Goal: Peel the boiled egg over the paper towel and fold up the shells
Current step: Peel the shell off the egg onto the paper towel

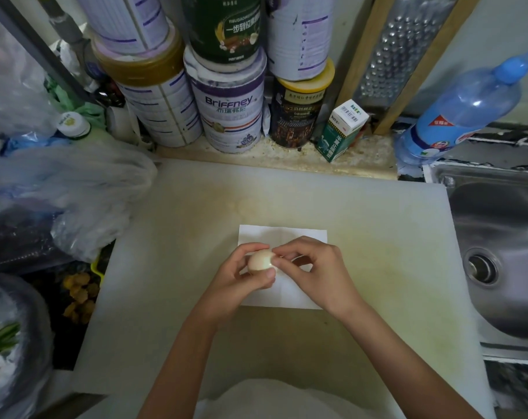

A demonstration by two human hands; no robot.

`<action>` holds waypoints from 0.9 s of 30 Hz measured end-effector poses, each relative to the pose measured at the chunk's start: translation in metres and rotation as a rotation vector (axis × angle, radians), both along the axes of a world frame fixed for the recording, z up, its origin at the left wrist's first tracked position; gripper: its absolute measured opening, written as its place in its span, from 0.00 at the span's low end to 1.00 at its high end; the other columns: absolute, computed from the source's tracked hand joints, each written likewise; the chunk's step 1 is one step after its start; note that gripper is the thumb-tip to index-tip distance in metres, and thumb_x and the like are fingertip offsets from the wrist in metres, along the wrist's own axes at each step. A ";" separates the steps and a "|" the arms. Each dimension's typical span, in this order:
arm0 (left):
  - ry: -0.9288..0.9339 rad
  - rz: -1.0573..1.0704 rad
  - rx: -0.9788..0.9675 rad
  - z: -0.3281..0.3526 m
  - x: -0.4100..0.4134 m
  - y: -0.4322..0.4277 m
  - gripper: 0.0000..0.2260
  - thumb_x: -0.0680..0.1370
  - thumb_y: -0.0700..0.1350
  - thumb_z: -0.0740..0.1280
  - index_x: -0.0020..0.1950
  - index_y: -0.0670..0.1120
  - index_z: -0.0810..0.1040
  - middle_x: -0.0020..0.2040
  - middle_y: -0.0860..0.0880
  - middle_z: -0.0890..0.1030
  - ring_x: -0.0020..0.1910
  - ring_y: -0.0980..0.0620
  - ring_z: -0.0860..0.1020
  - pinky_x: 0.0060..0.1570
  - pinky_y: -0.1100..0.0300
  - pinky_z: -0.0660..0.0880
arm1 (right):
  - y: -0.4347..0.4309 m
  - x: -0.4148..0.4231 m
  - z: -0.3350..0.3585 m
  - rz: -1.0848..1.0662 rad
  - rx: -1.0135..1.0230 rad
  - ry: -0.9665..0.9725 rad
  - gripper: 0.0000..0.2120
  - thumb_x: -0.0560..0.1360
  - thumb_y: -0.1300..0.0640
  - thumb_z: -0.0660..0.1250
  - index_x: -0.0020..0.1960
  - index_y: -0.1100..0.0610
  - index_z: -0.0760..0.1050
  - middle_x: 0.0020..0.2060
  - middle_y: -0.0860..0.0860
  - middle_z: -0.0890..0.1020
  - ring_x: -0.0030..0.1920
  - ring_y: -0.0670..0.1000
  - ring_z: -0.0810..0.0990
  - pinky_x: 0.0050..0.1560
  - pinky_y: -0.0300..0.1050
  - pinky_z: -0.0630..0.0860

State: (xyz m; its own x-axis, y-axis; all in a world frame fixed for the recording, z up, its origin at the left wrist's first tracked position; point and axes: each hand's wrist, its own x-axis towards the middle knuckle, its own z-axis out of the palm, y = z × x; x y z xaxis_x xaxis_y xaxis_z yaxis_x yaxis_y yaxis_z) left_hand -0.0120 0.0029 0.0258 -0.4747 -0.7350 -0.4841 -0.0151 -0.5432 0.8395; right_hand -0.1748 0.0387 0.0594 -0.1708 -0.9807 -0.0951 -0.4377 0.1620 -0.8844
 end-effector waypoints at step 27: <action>-0.155 -0.035 -0.156 0.006 0.001 0.000 0.12 0.73 0.41 0.73 0.52 0.52 0.77 0.55 0.46 0.79 0.48 0.48 0.81 0.50 0.50 0.81 | -0.005 -0.003 -0.011 -0.240 0.176 -0.098 0.06 0.72 0.61 0.69 0.37 0.56 0.80 0.30 0.49 0.84 0.33 0.47 0.83 0.44 0.47 0.80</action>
